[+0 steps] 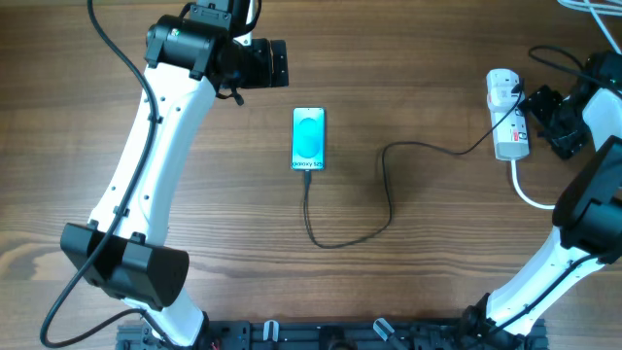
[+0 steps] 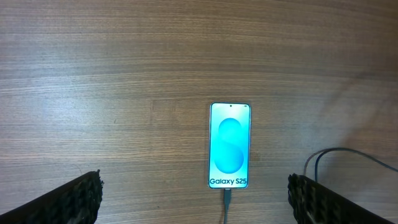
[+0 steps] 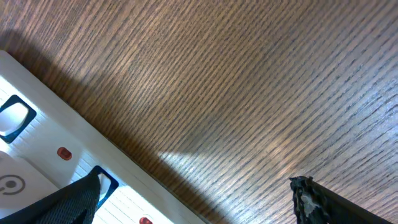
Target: Plug charger to phone and switch on socket
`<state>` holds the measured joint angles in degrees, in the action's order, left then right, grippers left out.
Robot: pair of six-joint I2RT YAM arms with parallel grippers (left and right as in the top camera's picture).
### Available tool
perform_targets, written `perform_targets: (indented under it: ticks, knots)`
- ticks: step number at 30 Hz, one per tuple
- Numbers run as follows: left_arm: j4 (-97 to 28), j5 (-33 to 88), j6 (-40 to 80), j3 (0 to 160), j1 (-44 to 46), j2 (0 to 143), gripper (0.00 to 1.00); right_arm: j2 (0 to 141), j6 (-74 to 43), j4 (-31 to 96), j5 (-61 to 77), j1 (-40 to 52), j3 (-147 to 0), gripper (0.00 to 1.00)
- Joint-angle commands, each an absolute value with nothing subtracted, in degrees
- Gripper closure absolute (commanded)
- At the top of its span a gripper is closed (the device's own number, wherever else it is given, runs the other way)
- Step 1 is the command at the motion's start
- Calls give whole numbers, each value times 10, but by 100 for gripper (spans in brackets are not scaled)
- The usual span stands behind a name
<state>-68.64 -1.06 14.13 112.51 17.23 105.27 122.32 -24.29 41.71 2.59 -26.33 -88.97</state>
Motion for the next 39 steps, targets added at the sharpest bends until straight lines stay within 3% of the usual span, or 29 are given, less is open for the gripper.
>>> perform_targets:
  ticks: [1, 10, 16, 21, 26, 30, 34, 39]
  knots:
    - [-686, -18, 142, 1125, 172, 1058, 0, 1235, -210, 429, 70, -253, -880, 0]
    - [-686, -18, 142, 1125, 172, 1058, 0, 1235, -210, 429, 70, -243, -880, 0]
    - [-686, -18, 142, 1125, 172, 1058, 0, 1191, -286, 514, 74, -257, -880, 0]
    - [-686, -18, 142, 1125, 172, 1058, 0, 1032, -287, 605, 72, -248, -835, 0]
    - [-686, -18, 142, 1125, 172, 1058, 0, 771, -271, 537, 131, -193, -615, 0]
    - [-686, -18, 142, 1125, 172, 1058, 0, 587, -301, 591, 133, -148, -529, 0]
    - [-686, -18, 142, 1125, 172, 1058, 0, 512, -302, 639, 137, -146, -528, 0]
    - [-686, -18, 142, 1125, 172, 1058, 0, 521, -300, 637, 121, -146, -528, 0]
